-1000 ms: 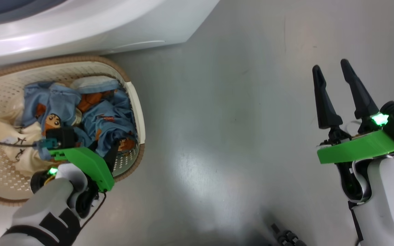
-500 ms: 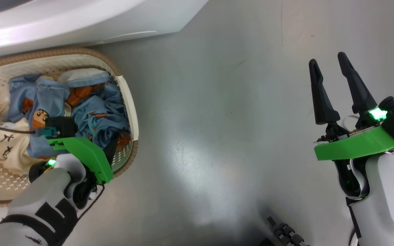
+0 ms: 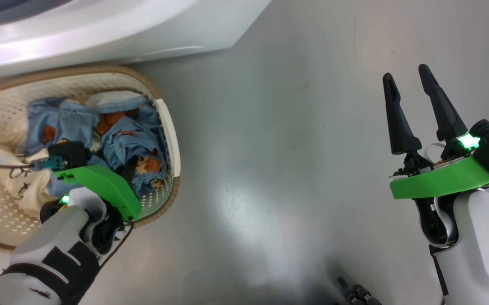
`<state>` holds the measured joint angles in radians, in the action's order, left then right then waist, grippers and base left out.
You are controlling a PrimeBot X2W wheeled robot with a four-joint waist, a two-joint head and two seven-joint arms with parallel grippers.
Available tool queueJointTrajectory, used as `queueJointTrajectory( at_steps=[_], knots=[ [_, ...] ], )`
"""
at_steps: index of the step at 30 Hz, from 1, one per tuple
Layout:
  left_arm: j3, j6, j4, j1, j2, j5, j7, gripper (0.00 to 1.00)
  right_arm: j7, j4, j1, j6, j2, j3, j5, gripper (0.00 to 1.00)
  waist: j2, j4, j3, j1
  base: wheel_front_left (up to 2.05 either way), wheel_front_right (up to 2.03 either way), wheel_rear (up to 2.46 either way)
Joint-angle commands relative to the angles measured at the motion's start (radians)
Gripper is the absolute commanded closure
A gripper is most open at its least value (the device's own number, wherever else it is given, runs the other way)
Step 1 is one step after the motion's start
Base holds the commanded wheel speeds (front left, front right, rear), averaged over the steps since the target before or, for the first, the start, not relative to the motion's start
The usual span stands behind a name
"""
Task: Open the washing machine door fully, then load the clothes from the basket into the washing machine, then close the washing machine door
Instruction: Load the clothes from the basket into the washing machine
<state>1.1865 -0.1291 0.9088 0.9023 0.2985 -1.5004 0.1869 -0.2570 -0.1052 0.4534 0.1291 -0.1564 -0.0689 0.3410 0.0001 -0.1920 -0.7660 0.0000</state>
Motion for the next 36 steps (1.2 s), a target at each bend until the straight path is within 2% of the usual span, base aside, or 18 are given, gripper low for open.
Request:
queueJointTrajectory(
  at_steps=[1, 9, 16, 17, 27, 36],
  knots=[
    [-0.028, -0.002, -0.013, -0.023, 0.022, -0.018, 0.021, 1.0, -0.005, 0.014, -0.027, 0.002, 0.002, -0.007, -0.012, 0.0, -0.0001, 0.017, 0.029, 0.0, 0.0, 0.0, 0.0],
    [-0.103, -0.002, -0.023, -0.085, 0.054, -0.032, 0.072, 1.0, -0.005, -0.015, -0.053, 0.002, 0.001, 0.009, -0.004, 0.0, -0.0001, 0.057, 0.137, 0.0, 0.0, 0.0, 0.0],
    [-0.339, -0.002, -0.077, -0.167, 0.074, 0.079, 0.075, 1.0, -0.005, -0.049, -0.092, 0.002, 0.006, 0.025, 0.004, 0.0, -0.0001, 0.09, 0.239, 0.0, 0.0, 0.0, 0.0],
    [-0.339, -0.002, -0.077, -0.167, 0.074, 0.079, 0.075, 1.0, -0.005, -0.049, -0.092, 0.002, 0.006, 0.025, 0.004, 0.0, -0.0001, 0.09, 0.239, 0.0, 0.0, 0.0, 0.0],
    [-0.634, -0.002, -0.238, -0.342, 0.06, 0.322, 0.075, 1.0, -0.005, -0.074, -0.171, 0.002, -0.004, 0.041, 0.01, 0.0, -0.0001, 0.121, 0.374, 0.0, 0.0, 0.0, 0.0],
    [-0.814, -0.002, -0.41, -0.464, 0.061, 0.537, 0.075, 1.0, -0.005, -0.074, -0.225, 0.002, -0.026, 0.062, 0.011, 0.0, -0.0001, 0.143, 0.437, 0.0, 0.0, 0.0, 0.0]
  ],
)
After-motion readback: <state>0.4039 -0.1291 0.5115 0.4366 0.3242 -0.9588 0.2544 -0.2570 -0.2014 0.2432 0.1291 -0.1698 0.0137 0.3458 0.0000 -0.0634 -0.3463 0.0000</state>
